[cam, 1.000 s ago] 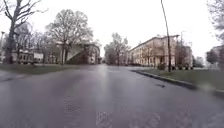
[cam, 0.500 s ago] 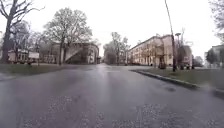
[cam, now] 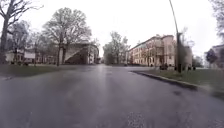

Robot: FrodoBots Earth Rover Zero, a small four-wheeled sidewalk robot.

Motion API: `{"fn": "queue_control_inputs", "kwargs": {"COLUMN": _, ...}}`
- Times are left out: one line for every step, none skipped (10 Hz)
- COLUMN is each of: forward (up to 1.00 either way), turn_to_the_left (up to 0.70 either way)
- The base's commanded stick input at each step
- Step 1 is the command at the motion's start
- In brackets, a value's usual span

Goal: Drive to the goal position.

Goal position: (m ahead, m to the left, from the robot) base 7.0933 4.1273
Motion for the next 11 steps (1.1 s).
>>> {"fn": "queue_control_inputs", "kwargs": {"forward": 1.00, "turn_to_the_left": 0.00}}
{"fn": "queue_control_inputs", "kwargs": {"forward": 1.00, "turn_to_the_left": 0.00}}
{"fn": "queue_control_inputs", "kwargs": {"forward": 1.00, "turn_to_the_left": 0.00}}
{"fn": "queue_control_inputs", "kwargs": {"forward": 1.00, "turn_to_the_left": 0.00}}
{"fn": "queue_control_inputs", "kwargs": {"forward": 1.00, "turn_to_the_left": 0.00}}
{"fn": "queue_control_inputs", "kwargs": {"forward": 1.00, "turn_to_the_left": 0.00}}
{"fn": "queue_control_inputs", "kwargs": {"forward": 1.00, "turn_to_the_left": 0.00}}
{"fn": "queue_control_inputs", "kwargs": {"forward": 1.00, "turn_to_the_left": 0.00}}
{"fn": "queue_control_inputs", "kwargs": {"forward": 1.00, "turn_to_the_left": 0.00}}
{"fn": "queue_control_inputs", "kwargs": {"forward": 1.00, "turn_to_the_left": 0.00}}
{"fn": "queue_control_inputs", "kwargs": {"forward": 1.00, "turn_to_the_left": 0.00}}
